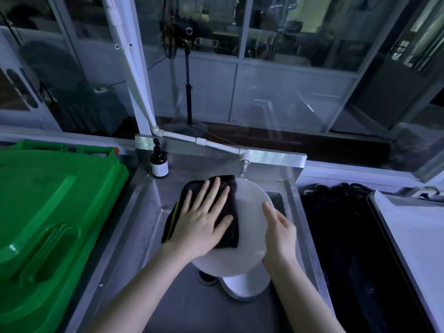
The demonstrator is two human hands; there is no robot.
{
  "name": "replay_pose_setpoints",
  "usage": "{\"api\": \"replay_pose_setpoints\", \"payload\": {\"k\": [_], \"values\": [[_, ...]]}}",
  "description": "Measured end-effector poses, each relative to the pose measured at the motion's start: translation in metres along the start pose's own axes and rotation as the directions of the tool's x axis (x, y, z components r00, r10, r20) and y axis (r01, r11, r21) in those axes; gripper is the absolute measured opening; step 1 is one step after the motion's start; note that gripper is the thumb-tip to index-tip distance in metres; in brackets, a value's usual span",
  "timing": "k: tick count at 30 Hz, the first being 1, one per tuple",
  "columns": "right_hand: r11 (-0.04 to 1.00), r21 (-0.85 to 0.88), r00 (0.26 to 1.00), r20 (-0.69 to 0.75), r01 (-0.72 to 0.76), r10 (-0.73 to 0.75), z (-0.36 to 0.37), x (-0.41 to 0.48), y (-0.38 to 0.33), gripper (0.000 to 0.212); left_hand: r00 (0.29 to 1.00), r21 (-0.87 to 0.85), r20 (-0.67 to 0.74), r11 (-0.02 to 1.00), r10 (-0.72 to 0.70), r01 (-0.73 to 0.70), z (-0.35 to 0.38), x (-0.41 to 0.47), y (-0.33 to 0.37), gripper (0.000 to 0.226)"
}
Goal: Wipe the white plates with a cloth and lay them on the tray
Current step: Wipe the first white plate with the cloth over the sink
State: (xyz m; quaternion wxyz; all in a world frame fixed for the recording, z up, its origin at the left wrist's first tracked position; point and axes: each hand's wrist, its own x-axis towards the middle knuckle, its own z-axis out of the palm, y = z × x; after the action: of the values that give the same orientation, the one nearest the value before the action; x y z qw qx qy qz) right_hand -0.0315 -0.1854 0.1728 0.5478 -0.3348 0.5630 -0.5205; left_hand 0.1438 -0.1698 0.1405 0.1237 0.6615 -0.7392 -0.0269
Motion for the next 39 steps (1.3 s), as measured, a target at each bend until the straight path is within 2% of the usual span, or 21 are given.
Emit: {"api": "replay_pose_setpoints", "payload": {"k": [4, 8, 11, 12, 14, 18, 22, 27, 30, 33, 35, 36, 38, 39], "values": [[1.000, 0.026, 0.998, -0.055, 0.005, -0.004, -0.007, 0.019, -0.015, 0.032, 0.999, -0.123, 0.026, 0.992, -0.020, 0.023, 0.013, -0.030, 0.014, 0.068], [1.000, 0.004, 0.999, -0.043, 0.027, -0.027, -0.001, 0.016, -0.004, 0.051, 0.999, -0.177, -0.019, 0.984, 0.028, -0.031, 0.015, -0.029, 0.046, 0.066], [1.000, 0.009, 0.997, 0.074, -0.006, 0.006, 0.004, 0.002, 0.013, 0.020, 0.996, -0.147, -0.055, 0.986, 0.066, -0.073, 0.006, -0.005, 0.049, 0.064], [0.999, 0.013, 0.992, 0.120, -0.033, 0.031, 0.004, -0.003, 0.017, 0.019, 0.996, -0.133, -0.056, 0.988, 0.067, -0.074, 0.003, 0.004, 0.046, 0.064], [0.999, 0.005, 0.988, 0.147, -0.044, 0.043, 0.003, -0.006, 0.019, 0.019, 0.998, -0.137, -0.035, 0.989, 0.049, -0.053, -0.002, 0.016, 0.037, 0.065], [0.999, -0.001, 0.999, 0.009, 0.035, -0.035, -0.005, 0.006, 0.002, 0.022, 1.000, -0.095, 0.002, 0.995, 0.013, -0.013, -0.003, 0.010, 0.028, 0.066], [0.999, 0.008, 0.997, -0.054, 0.047, -0.046, -0.008, 0.015, -0.007, 0.033, 0.994, -0.149, -0.016, 0.983, 0.104, -0.105, 0.003, -0.017, 0.054, 0.068], [0.998, 0.066, 0.998, 0.061, -0.014, 0.010, -0.008, 0.006, 0.004, 0.026, 0.974, -0.104, -0.043, 0.968, 0.223, -0.227, -0.003, -0.006, 0.057, 0.065], [1.000, 0.023, 0.994, 0.106, -0.006, 0.003, -0.012, 0.002, 0.006, 0.027, 0.969, -0.064, -0.047, 0.967, 0.244, -0.247, -0.011, 0.009, 0.038, 0.068], [0.999, -0.025, 0.970, 0.244, 0.027, -0.021, -0.020, -0.003, -0.001, 0.026, 0.970, -0.089, -0.174, 0.978, 0.171, -0.188, -0.024, 0.020, 0.026, 0.076], [0.993, -0.072, 0.948, 0.310, 0.098, -0.071, -0.025, -0.005, -0.008, 0.031, 0.961, -0.200, -0.269, 0.972, 0.065, -0.122, -0.036, 0.026, 0.020, 0.081], [0.980, -0.120, 0.938, 0.328, 0.159, -0.112, -0.027, -0.004, -0.014, 0.028, 0.965, -0.321, -0.261, 0.944, -0.010, -0.077, -0.042, 0.028, 0.016, 0.080], [0.930, -0.202, 0.902, 0.374, 0.306, -0.215, -0.029, 0.000, -0.025, 0.007, 0.984, -0.538, -0.127, 0.842, -0.122, 0.034, -0.050, 0.034, 0.007, 0.075], [0.888, -0.248, 0.875, 0.402, 0.388, -0.270, -0.030, 0.004, -0.030, 0.013, 0.989, -0.567, -0.057, 0.820, -0.137, 0.081, -0.053, 0.036, 0.003, 0.074]]}}
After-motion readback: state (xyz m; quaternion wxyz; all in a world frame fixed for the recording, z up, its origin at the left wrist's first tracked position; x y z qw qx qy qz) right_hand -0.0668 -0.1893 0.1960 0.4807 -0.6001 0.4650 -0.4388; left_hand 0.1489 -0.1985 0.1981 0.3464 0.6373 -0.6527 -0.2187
